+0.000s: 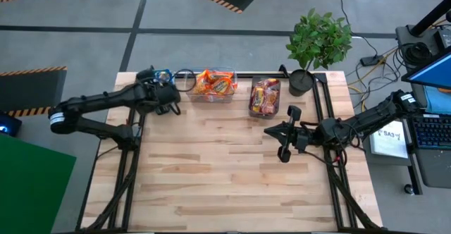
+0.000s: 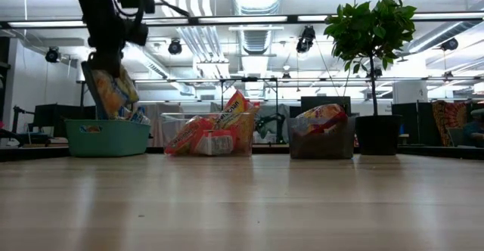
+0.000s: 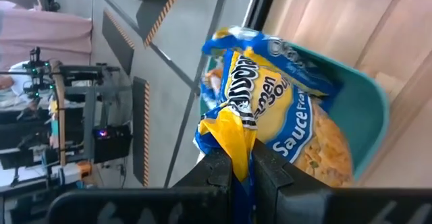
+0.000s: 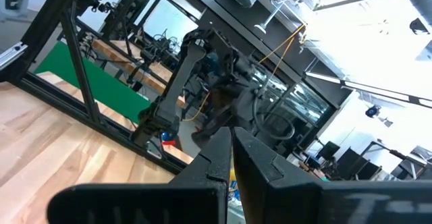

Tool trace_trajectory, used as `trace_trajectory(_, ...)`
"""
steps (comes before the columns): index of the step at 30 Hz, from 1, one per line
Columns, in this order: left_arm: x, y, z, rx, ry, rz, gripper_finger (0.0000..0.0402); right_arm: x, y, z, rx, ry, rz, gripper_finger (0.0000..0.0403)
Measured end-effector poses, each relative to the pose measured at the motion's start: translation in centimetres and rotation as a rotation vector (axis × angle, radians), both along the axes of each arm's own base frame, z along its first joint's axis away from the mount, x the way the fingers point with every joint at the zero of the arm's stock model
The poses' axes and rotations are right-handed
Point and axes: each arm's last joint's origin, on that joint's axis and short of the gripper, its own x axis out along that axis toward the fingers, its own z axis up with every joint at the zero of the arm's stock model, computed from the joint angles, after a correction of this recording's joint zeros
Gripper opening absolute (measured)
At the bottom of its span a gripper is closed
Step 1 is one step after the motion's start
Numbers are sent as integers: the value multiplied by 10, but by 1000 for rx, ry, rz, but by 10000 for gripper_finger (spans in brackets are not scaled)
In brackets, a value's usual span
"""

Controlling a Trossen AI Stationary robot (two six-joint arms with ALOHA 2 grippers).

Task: Sort Maruchan noodles
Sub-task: Put the blue noodle pack into the green bin, then return to Home Position

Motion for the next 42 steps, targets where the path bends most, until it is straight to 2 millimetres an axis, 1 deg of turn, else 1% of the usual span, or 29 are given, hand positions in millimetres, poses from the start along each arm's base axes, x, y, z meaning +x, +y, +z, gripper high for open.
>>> trace_trajectory(6, 3, 2, -27, 9, -3, -9, 8, 0, 0, 0, -4, 0, -1, 9)
trace_trajectory(10, 3, 2, -37, 3, 20, -7, 19, 0, 0, 0, -6, 0, -2, 9)
trace_trajectory(13, 5, 3, -39, 3, 17, -3, 35, 0, 0, 0, -7, 0, -2, 9)
trace_trajectory(17, 7, 3, -39, 8, 4, 11, 66, 0, 0, 0, -6, 0, -2, 9)
trace_trajectory(21, 8, 4, -34, 17, -29, 27, 101, 0, 0, 0, -7, 0, -2, 9)
trace_trajectory(27, 11, 5, -19, 40, -92, 70, 144, 0, 0, 0, -7, 0, -1, 9)
trace_trajectory(30, 11, 5, -16, 53, -126, 92, 151, 0, 0, 0, -7, 1, -2, 9)
trace_trajectory(33, 11, 5, -18, 62, -164, 131, 152, 0, 0, 0, -7, 1, -2, 9)
trace_trajectory(38, 11, 5, -31, 59, -192, 193, 152, 0, 0, 0, -7, 0, -1, 9)
trace_trajectory(42, 14, 6, -44, 40, -177, 225, 152, 0, 0, 0, -7, 1, -1, 9)
